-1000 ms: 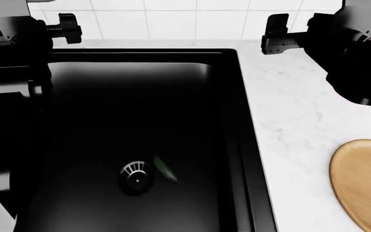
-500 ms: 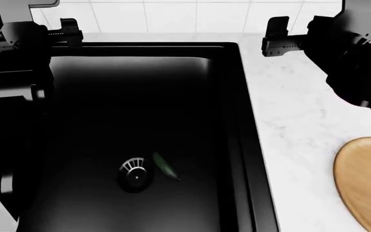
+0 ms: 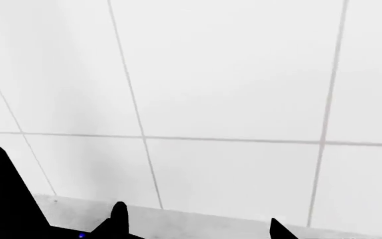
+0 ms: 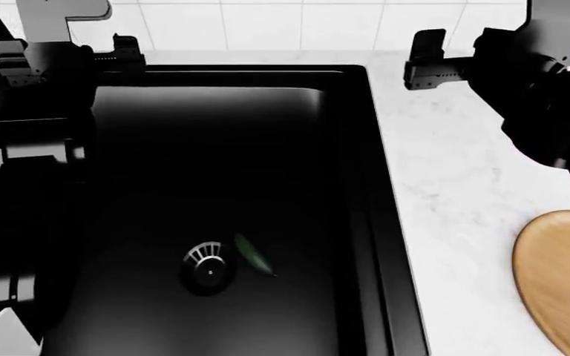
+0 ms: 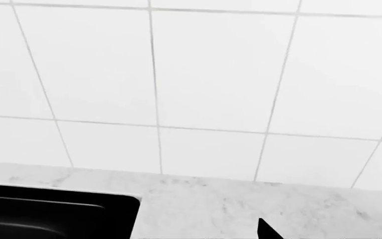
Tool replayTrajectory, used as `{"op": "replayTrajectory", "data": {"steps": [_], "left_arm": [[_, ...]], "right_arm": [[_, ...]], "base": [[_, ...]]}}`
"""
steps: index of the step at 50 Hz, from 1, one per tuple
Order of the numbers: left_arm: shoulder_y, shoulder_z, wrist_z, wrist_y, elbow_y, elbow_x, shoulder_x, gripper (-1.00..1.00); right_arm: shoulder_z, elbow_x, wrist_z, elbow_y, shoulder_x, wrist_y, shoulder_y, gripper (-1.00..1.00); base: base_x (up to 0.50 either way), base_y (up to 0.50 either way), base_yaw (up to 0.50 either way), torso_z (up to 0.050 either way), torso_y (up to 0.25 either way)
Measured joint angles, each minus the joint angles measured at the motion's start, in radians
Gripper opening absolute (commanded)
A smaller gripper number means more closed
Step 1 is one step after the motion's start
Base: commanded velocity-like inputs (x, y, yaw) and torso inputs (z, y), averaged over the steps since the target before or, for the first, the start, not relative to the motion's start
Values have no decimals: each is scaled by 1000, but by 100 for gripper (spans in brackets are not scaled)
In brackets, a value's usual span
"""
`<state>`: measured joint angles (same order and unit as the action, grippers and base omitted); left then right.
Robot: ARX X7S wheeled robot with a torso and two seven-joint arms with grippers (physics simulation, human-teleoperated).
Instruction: Pick the pickle from the counter and place it in the sink. Then turn on the sink faucet.
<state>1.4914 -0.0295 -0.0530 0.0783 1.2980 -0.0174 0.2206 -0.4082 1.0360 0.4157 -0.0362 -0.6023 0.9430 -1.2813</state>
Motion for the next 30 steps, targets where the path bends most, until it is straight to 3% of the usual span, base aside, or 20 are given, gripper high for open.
{"op": "replayTrajectory", "data": {"steps": [30], "left_arm": [[-12,32,-14,-3,-2,-89,-12,100]], "right_arm": [[6,6,5,7,-12,-13,18,100]], "base": [[0,-2,-5,0,0]]}}
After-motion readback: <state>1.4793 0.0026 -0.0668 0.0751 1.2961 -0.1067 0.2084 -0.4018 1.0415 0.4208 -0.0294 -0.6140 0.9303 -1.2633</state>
